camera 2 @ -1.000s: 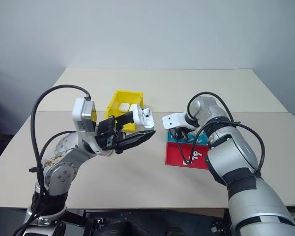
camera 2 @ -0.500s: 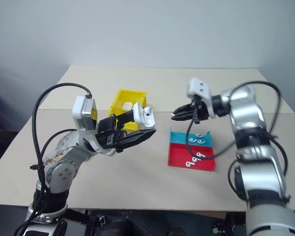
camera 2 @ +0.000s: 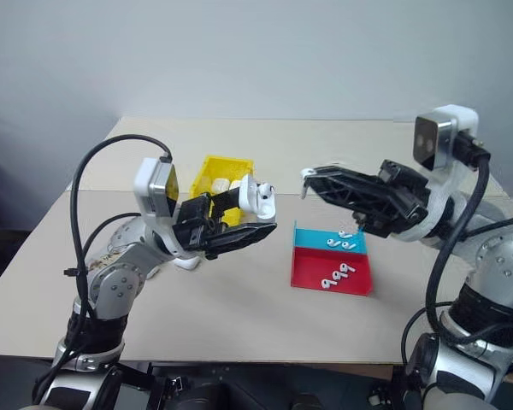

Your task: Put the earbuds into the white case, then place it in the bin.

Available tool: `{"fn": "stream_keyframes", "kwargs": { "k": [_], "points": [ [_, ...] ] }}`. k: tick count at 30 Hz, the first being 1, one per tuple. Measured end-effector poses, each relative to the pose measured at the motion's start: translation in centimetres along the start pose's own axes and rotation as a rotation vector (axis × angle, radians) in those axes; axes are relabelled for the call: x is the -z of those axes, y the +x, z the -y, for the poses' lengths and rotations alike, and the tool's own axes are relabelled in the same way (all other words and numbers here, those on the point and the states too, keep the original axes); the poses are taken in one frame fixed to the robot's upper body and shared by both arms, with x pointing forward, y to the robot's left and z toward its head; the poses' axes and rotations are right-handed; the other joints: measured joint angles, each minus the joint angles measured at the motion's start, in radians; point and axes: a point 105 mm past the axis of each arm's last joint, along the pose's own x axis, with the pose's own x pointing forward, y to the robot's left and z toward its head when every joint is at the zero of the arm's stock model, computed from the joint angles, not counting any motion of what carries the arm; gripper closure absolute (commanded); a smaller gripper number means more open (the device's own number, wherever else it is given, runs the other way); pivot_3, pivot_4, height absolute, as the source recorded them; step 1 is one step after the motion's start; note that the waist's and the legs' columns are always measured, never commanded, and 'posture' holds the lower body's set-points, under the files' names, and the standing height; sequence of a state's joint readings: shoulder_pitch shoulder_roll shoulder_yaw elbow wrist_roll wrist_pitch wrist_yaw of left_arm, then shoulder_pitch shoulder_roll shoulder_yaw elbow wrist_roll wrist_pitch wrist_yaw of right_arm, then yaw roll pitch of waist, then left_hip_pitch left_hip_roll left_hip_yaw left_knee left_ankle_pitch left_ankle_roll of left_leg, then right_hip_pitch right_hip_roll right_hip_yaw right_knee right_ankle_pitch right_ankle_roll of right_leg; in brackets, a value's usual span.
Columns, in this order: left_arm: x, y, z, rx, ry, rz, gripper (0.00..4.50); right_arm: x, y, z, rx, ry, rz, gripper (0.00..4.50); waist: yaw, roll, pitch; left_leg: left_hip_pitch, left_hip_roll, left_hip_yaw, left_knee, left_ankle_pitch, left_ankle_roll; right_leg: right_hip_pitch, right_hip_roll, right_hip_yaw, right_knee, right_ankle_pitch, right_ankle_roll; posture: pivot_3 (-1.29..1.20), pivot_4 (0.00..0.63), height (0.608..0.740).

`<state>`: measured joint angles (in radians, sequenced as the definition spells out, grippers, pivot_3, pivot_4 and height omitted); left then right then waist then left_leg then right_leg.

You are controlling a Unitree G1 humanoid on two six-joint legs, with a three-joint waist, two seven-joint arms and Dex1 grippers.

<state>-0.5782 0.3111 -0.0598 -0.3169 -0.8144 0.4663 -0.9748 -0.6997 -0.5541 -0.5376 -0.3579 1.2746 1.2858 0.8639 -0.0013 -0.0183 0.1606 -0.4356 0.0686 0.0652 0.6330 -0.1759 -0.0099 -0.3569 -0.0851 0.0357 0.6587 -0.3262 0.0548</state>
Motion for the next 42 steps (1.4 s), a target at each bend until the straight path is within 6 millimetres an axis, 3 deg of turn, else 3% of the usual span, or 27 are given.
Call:
{"fn": "stream_keyframes", "kwargs": {
  "k": [7,14,42],
  "points": [
    [0.5,0.4,0.6,0.043,-0.031,-0.008,1.7,0.1,1.0,-0.9,-0.006,0.025,-0.015,3.85,-0.001,0.0,0.0,0.0,0.0,0.0,0.0,0.0,0.001,0.0,0.0,0.0,0.0,0.0,0.0,0.0,0.15,0.74],
    [0.8,0.4,0.5,0.054,-0.041,-0.013,1.7,1.5,2.5,-0.8,0.013,0.043,-0.077,3.85,-0.004,0.0,0.0,-0.001,0.0,0.0,0.0,0.0,0.001,0.0,0.0,0.0,-0.001,0.0,0.0,0.0,0.15,0.74],
    [1.5,0.8,0.3,0.045,-0.043,-0.035,1.7,2.9,0.6,-0.8,0.074,-0.054,-0.126,3.85,0.003,-0.001,0.0,-0.002,0.0,-0.001,0.0,-0.001,0.002,-0.001,0.001,0.0,-0.003,0.0,0.0,0.0,0.15,0.74]
  ]
}}
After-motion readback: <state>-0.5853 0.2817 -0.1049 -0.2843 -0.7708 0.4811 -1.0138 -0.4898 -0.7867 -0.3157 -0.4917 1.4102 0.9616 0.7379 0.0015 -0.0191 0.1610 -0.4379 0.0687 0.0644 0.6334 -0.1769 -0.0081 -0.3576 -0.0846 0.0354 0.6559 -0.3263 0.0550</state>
